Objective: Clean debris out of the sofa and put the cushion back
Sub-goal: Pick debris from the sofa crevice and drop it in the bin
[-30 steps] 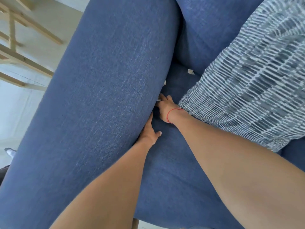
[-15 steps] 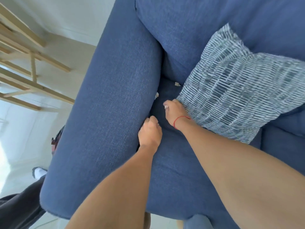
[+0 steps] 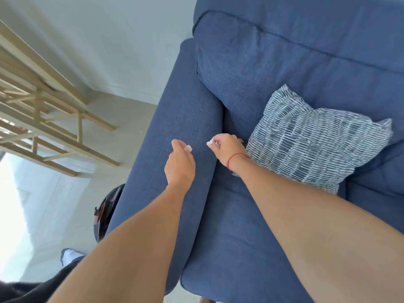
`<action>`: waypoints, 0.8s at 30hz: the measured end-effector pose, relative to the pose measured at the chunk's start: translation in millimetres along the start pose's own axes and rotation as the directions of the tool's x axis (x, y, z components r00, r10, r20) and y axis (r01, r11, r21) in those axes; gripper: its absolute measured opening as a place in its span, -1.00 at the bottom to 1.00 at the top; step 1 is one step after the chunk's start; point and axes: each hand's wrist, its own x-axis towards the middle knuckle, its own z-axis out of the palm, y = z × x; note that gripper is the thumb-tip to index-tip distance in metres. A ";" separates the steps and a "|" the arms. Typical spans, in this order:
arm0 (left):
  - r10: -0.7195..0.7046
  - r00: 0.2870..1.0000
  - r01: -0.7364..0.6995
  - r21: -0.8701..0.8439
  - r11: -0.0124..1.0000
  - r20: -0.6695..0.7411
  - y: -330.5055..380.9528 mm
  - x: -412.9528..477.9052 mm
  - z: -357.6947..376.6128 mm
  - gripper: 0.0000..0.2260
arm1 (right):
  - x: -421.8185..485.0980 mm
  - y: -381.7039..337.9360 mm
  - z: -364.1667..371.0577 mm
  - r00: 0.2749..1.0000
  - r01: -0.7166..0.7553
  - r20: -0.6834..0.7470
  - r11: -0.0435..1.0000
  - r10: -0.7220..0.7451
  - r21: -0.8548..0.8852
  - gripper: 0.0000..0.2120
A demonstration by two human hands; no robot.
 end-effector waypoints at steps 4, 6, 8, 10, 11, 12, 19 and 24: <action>0.011 1.000 -0.008 0.072 0.997 -0.029 -29.2 7.7 -26.2 -0.76 | -1.6 -37.4 20.6 0.997 0.068 -0.026 0.996 -0.069 -0.051 -0.83; 0.007 0.999 -0.005 0.063 0.998 -0.032 -50.8 6.4 -40.1 -0.79 | -5.0 -57.4 37.3 0.996 0.084 -0.007 0.995 -0.084 -0.044 -0.83; -0.019 0.999 0.020 0.024 1.000 -0.037 -75.5 5.8 -55.7 -0.82 | -9.8 -80.3 56.5 0.995 0.089 0.041 0.996 -0.088 -0.019 -0.83; -0.077 0.996 0.076 -0.028 0.997 -0.051 -100.5 5.9 -71.9 -0.84 | -13.5 -102.7 77.7 0.994 0.079 0.070 0.994 -0.084 0.069 -0.85; -0.113 0.992 0.109 -0.055 0.992 -0.060 -113.0 6.2 -79.8 -0.85 | -15.2 -114.5 88.9 0.993 0.072 0.081 0.990 -0.082 0.120 -0.86; -0.149 0.986 0.144 -0.081 0.986 -0.068 -126.0 5.6 -86.8 -0.86 | -17.1 -125.7 101.0 0.991 0.070 0.098 0.986 -0.086 0.153 -0.87; -0.333 0.934 0.321 -0.105 0.941 -0.132 -210.7 -5.4 -116.0 -0.85 | -33.2 -182.6 182.7 0.935 0.165 0.309 0.985 -0.175 0.057 -0.86; -0.486 0.866 0.468 -0.148 0.871 -0.121 -249.3 -4.9 -130.5 -0.84 | -42.1 -209.6 214.4 0.904 0.184 0.390 0.983 -0.177 0.020 -0.86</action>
